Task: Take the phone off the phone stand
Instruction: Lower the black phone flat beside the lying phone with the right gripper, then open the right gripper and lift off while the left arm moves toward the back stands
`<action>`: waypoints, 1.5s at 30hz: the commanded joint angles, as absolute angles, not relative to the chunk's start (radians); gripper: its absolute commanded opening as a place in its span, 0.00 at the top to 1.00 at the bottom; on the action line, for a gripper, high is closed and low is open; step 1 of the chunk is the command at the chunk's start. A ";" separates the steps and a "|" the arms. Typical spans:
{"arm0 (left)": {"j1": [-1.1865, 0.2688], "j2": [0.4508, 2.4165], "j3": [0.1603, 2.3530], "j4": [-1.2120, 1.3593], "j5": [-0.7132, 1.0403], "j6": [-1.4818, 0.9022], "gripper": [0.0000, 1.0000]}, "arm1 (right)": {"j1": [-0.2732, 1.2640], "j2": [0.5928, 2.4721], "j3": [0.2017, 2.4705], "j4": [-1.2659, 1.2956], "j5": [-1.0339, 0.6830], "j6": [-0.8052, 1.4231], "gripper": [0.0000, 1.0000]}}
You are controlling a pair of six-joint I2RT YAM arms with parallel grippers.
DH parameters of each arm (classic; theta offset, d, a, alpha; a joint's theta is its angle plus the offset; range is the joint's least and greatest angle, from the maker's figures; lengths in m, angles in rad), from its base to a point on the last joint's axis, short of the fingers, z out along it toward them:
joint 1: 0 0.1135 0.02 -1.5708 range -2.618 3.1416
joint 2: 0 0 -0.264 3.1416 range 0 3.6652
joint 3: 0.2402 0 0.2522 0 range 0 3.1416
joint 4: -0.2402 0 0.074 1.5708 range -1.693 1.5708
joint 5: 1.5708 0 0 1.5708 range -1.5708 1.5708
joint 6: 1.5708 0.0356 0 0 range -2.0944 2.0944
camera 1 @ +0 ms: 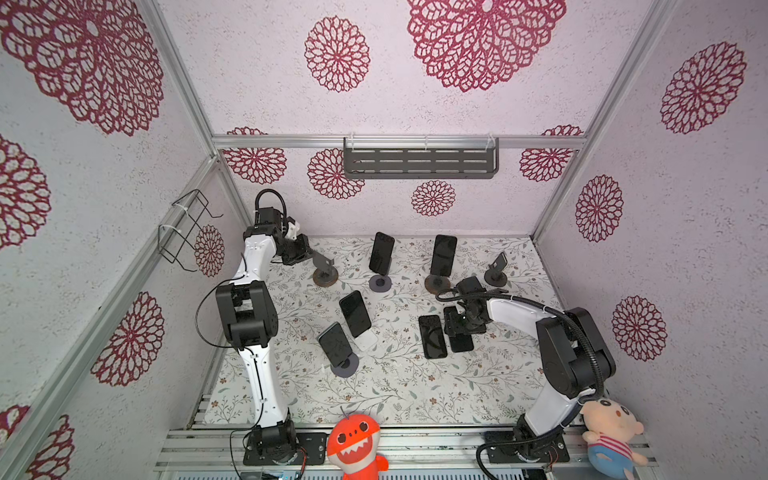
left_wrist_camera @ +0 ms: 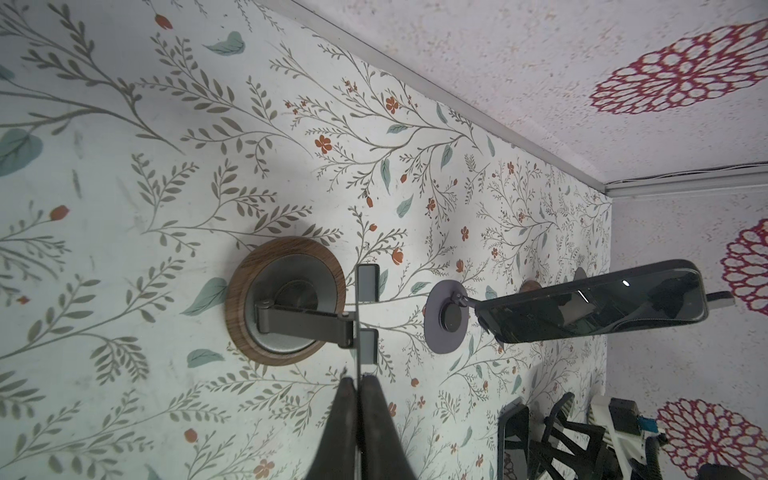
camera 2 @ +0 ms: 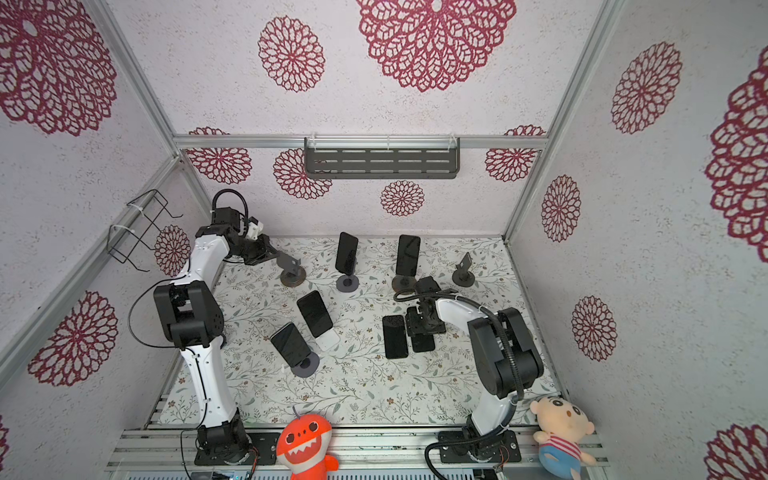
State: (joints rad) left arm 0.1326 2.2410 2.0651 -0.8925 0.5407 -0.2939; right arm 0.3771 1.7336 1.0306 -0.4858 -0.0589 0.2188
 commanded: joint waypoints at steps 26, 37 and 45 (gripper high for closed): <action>0.134 2.058 2.066 -0.966 0.562 -0.247 0.32 | 0.376 1.575 0.954 -0.474 -0.113 0.231 0.17; 0.134 1.655 1.603 -0.762 0.553 -0.255 0.27 | 0.567 1.389 0.814 -0.673 0.056 0.416 0.30; 0.131 1.578 1.505 -0.698 0.613 -0.287 0.27 | 0.758 1.428 0.768 -0.602 0.044 0.611 0.48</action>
